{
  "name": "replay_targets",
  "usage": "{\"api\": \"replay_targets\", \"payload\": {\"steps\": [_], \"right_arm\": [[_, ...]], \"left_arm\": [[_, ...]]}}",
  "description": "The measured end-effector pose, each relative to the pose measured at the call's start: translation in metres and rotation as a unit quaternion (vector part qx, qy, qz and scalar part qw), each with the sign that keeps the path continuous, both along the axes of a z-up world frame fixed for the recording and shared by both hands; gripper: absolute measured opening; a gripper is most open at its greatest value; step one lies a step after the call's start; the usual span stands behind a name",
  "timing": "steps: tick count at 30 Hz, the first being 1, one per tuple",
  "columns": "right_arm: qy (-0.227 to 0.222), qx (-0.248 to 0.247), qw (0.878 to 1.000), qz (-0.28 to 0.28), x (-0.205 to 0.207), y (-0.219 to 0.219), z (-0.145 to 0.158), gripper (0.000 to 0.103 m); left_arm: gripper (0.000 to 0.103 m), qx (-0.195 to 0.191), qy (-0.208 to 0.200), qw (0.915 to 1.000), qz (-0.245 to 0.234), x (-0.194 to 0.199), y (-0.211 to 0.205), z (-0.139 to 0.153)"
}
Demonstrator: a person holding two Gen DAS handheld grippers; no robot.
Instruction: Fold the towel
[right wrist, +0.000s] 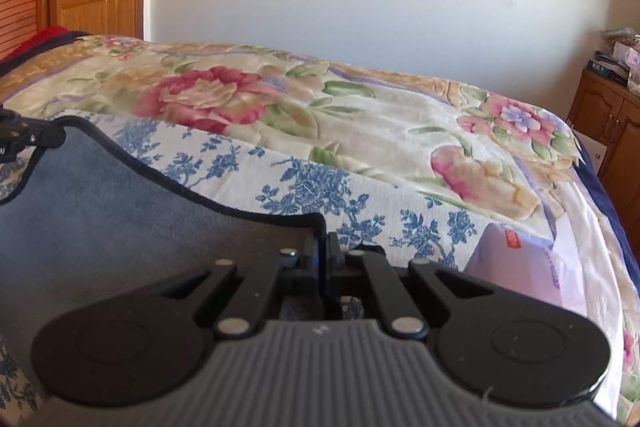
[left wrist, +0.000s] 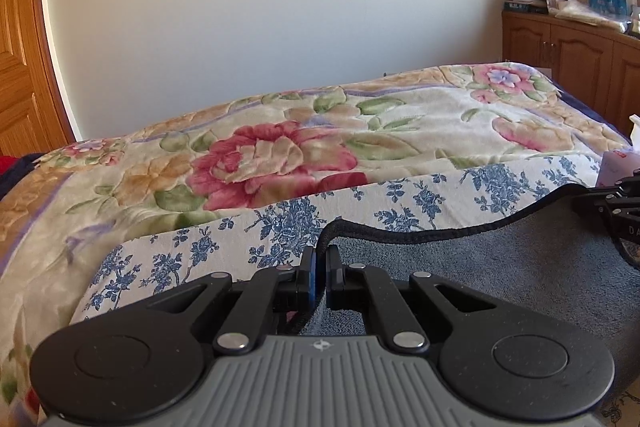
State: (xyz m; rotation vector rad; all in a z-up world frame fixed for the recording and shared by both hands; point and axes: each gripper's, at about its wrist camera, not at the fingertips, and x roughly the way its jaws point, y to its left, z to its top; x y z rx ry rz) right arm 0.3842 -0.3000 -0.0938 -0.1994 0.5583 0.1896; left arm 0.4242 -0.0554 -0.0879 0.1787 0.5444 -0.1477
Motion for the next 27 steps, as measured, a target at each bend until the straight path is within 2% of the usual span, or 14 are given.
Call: {"api": "replay_targets", "payload": {"steps": [7, 9, 10, 11, 12, 13, 14, 15, 16, 20, 27], "right_arm": [[0.016, 0.003, 1.0, -0.002, 0.003, -0.001, -0.004, 0.004], [0.017, 0.009, 1.0, -0.006, 0.002, -0.003, -0.004, 0.005], [0.016, 0.012, 1.0, -0.005, 0.002, -0.003, -0.004, 0.008], [0.017, 0.012, 1.0, -0.006, 0.001, -0.003, -0.003, 0.019], [0.018, 0.012, 1.0, -0.005, 0.0, -0.003, -0.003, 0.027], [0.015, 0.013, 1.0, -0.005, -0.001, -0.003, -0.001, 0.044], [0.011, 0.016, 1.0, -0.007, -0.003, -0.003, 0.0, 0.057], [0.008, 0.016, 1.0, -0.01, -0.005, -0.003, 0.003, 0.06], [0.006, 0.017, 1.0, -0.01, -0.007, -0.003, 0.005, 0.06], [0.008, 0.03, 0.999, -0.009, -0.017, -0.003, 0.015, 0.06], [-0.007, 0.038, 0.999, -0.01, -0.048, 0.004, 0.038, 0.068]], "left_arm": [[0.006, 0.008, 0.008, 0.9999, 0.008, 0.007, 0.0, -0.008], [0.01, 0.006, 0.012, 0.9999, 0.009, 0.008, 0.0, -0.008], [0.01, 0.005, 0.013, 0.9999, 0.01, 0.008, 0.001, -0.008], [0.01, 0.006, 0.012, 0.9998, 0.012, 0.008, 0.001, -0.007], [0.022, 0.006, 0.011, 0.9998, 0.015, 0.008, 0.002, -0.007], [0.031, 0.006, 0.01, 0.9998, 0.018, 0.008, 0.003, -0.006], [0.048, 0.003, 0.006, 0.9998, 0.02, 0.006, 0.004, -0.004], [0.058, -0.001, 0.0, 0.9998, 0.021, 0.004, 0.005, -0.001], [0.062, -0.004, -0.008, 0.9997, 0.022, 0.001, 0.005, 0.001], [0.087, -0.006, -0.027, 0.9992, 0.028, -0.011, 0.005, 0.013], [0.096, -0.025, -0.035, 0.9986, 0.029, -0.041, 0.007, 0.043]]}}
